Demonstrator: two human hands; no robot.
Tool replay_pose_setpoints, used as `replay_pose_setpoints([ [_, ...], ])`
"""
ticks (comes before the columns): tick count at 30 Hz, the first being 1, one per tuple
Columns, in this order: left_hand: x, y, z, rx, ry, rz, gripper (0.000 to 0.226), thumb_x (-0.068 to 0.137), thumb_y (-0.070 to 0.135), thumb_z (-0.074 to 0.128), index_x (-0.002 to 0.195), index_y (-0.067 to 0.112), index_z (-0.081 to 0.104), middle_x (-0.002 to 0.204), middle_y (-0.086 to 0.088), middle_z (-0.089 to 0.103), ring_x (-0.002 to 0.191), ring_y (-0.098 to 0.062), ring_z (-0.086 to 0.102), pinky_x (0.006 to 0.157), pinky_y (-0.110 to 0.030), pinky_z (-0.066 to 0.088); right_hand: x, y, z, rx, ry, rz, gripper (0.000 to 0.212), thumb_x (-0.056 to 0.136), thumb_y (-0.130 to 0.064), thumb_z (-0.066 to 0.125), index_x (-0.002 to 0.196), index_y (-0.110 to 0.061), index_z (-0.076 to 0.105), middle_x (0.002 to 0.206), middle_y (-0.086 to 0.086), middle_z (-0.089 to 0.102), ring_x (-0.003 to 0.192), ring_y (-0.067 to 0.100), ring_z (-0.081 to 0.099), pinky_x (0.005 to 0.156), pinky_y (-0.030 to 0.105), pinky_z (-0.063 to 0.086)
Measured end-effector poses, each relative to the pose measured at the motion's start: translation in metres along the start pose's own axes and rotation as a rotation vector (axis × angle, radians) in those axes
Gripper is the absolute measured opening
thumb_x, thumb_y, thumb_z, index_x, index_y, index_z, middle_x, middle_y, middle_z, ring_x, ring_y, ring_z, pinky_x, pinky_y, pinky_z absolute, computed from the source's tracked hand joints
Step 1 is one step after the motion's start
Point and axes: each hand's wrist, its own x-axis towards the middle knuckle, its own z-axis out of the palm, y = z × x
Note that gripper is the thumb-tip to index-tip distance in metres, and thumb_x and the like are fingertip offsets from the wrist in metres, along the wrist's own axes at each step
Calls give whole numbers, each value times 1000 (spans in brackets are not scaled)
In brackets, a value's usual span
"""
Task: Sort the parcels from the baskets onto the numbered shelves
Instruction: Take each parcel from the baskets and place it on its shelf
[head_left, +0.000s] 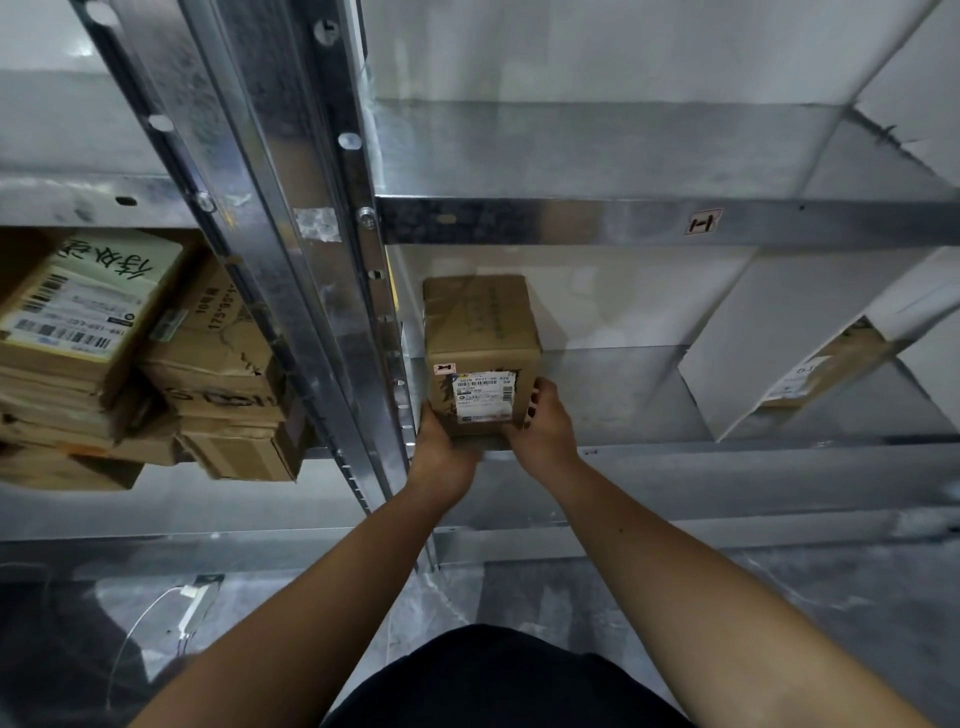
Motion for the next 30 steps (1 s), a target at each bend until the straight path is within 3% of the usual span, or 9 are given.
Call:
replay_pose_setpoints([
  [2, -10, 5, -1, 31, 12, -28, 69, 87, 7, 74, 146, 22, 42, 133, 8, 62, 117, -13, 62, 96, -32, 51, -4, 2, -4, -40, -20, -15, 70, 85, -12, 80, 146, -16, 46, 136, 10, 63, 122, 30, 63, 102, 44, 55],
  [5, -24, 3, -1, 91, 21, -109, 71, 90, 8, 71, 151, 24, 38, 137, 3, 60, 110, -13, 54, 91, -28, 44, -12, 4, -13, -62, -56, 9, 67, 86, -3, 77, 146, -10, 48, 136, 12, 61, 124, 29, 60, 95, 30, 49],
  [8, -35, 2, -6, 164, -13, -141, 82, 88, 11, 74, 158, 24, 32, 149, -3, 55, 125, -21, 55, 96, -26, 40, -20, 2, -19, -57, -73, 19, 65, 87, -8, 80, 145, -9, 51, 128, 5, 60, 125, 28, 59, 91, 25, 43],
  [10, -38, -1, -11, 235, -22, -155, 88, 89, 18, 75, 162, 26, 27, 155, -2, 50, 137, -26, 52, 100, -28, 41, -28, -3, -23, -49, -94, 18, 59, 90, -12, 79, 143, -7, 53, 125, 5, 58, 125, 28, 58, 90, 23, 40],
  [12, -39, -4, -16, 309, -20, -142, 90, 88, 24, 76, 163, 28, 26, 159, -2, 48, 139, -27, 52, 104, -33, 45, -33, -5, -27, -61, -116, 12, 54, 93, -12, 76, 142, -5, 54, 136, 13, 61, 127, 30, 57, 89, 21, 37],
  [19, -44, 11, -21, 306, -42, -44, 78, 85, 22, 71, 155, 36, 39, 147, 5, 59, 125, -22, 62, 98, -30, 50, -42, -8, -38, -106, -207, -66, 63, 92, -6, 75, 149, -9, 48, 144, 11, 57, 133, 26, 53, 85, 10, 32],
  [24, -49, 14, -16, 406, -53, -46, 72, 82, 32, 68, 150, 32, 45, 145, -2, 59, 127, -26, 59, 101, -36, 51, -42, -3, -36, -97, -241, -96, 70, 86, 2, 76, 149, -12, 49, 127, -5, 57, 125, 18, 58, 91, 14, 39],
  [27, -53, 12, -6, 558, -118, -17, 74, 87, 35, 68, 156, 29, 39, 153, -9, 49, 135, -32, 52, 108, -43, 48, -45, 12, -39, -134, -264, -91, 71, 89, -4, 76, 152, -16, 46, 139, 3, 56, 124, 15, 54, 92, 11, 39],
  [30, -56, 13, 4, 662, -160, 38, 77, 88, 35, 68, 158, 26, 37, 155, -11, 48, 137, -33, 50, 110, -43, 47, -51, 36, -47, -226, -331, -12, 75, 94, -21, 76, 158, -15, 37, 155, 11, 44, 142, 26, 44, 108, 24, 35],
])
